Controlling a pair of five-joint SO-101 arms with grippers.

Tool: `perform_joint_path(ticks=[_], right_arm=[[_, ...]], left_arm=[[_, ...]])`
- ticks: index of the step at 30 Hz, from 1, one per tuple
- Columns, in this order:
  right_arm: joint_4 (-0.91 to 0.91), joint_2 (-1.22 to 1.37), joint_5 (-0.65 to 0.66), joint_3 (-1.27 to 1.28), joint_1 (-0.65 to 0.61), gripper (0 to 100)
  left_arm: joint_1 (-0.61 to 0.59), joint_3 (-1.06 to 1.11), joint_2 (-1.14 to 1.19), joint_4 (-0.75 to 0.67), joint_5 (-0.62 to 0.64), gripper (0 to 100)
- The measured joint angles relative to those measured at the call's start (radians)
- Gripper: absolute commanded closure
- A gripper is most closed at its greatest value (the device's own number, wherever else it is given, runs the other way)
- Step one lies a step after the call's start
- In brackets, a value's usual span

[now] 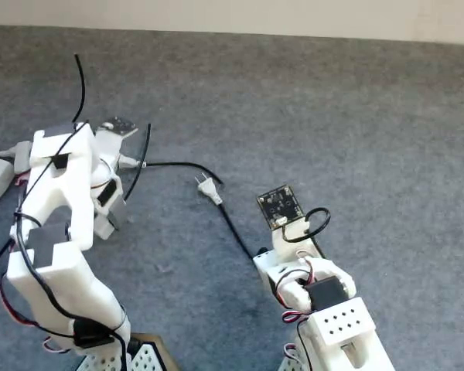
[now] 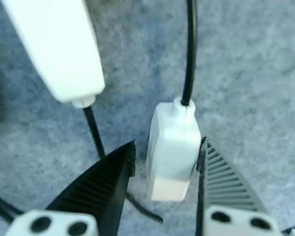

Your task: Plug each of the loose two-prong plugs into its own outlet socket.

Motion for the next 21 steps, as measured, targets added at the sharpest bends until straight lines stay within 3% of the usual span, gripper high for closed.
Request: perform_joint_path(ticks=[9, 21], right_arm=[[0.0, 0.0, 0.0, 0.0, 0.0, 73.1], [0.0, 0.0, 0.0, 0.0, 0.0, 73.1]], left_arm=[[0.058, -0.15, 0.0, 0.273, 0.0, 79], [0.259, -0.049, 0.0, 0.276, 0.023, 79]])
